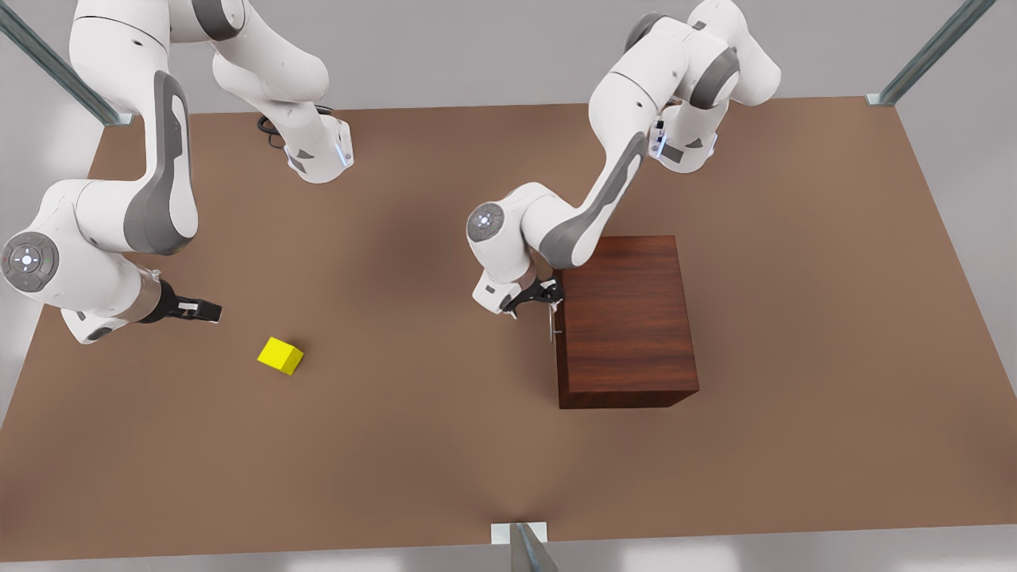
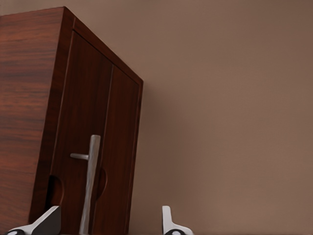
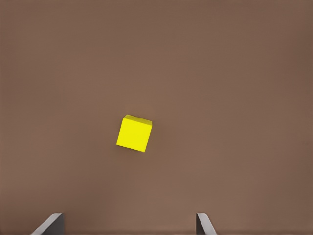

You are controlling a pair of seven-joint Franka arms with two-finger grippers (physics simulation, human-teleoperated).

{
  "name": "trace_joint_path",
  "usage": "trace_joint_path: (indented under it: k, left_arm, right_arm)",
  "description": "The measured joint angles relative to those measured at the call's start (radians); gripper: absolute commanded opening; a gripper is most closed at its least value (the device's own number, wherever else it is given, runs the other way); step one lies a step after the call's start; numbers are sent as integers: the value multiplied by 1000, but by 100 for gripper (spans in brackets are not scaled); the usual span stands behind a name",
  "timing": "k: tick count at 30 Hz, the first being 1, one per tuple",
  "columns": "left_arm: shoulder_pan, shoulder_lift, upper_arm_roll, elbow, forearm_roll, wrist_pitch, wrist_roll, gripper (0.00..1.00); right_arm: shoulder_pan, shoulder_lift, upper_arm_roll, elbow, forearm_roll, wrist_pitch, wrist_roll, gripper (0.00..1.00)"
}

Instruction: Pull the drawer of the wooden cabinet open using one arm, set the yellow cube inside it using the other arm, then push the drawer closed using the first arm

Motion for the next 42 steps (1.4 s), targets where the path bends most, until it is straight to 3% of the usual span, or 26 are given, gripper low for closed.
trace_joint_path:
  k: [27,42]
  left_arm:
    - [-20,65,-6,27,9,49,-40,100]
    - [-32,148,-66,175,1,79,-1,100]
  right_arm:
    - [0,0,0,0,0,1,3,100]
    - [0,0,0,0,0,0,3,100]
